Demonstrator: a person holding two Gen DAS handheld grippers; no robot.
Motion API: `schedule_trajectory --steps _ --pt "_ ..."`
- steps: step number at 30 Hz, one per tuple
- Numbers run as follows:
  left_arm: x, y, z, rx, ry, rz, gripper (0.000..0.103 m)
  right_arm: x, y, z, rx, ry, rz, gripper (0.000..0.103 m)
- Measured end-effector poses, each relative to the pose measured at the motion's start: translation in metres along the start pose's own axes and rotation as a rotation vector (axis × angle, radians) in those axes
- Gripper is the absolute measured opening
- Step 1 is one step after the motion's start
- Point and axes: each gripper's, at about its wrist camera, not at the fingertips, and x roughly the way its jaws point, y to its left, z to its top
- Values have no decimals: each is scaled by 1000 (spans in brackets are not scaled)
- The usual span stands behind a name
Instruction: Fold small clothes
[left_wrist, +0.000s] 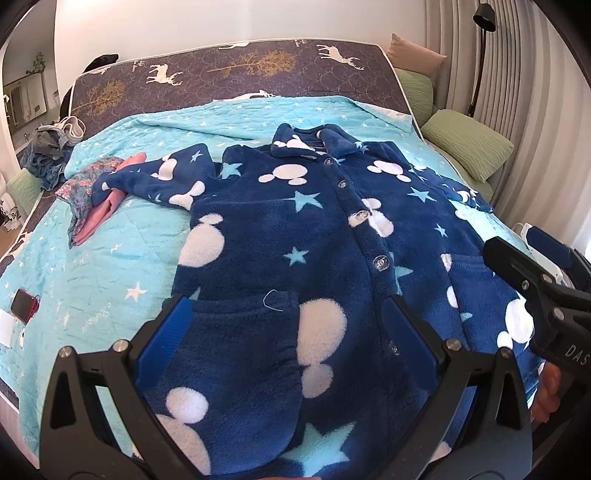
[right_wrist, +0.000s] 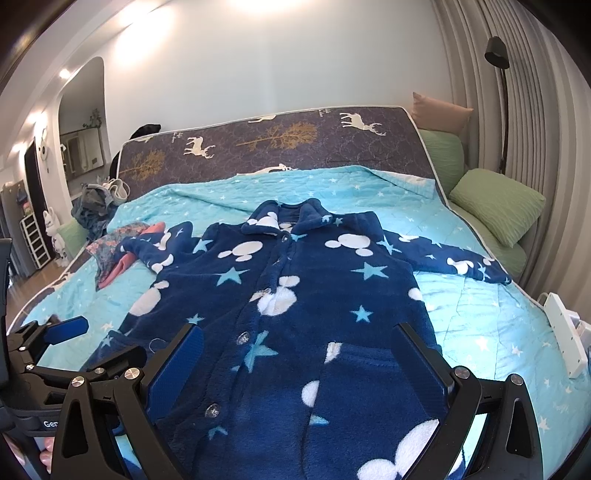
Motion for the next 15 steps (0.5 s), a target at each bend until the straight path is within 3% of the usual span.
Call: schedule_trajectory --steps 15 --pt "-3 7 -3 -15 -5 13 102 -3 6 -2 -17 -8 2 103"
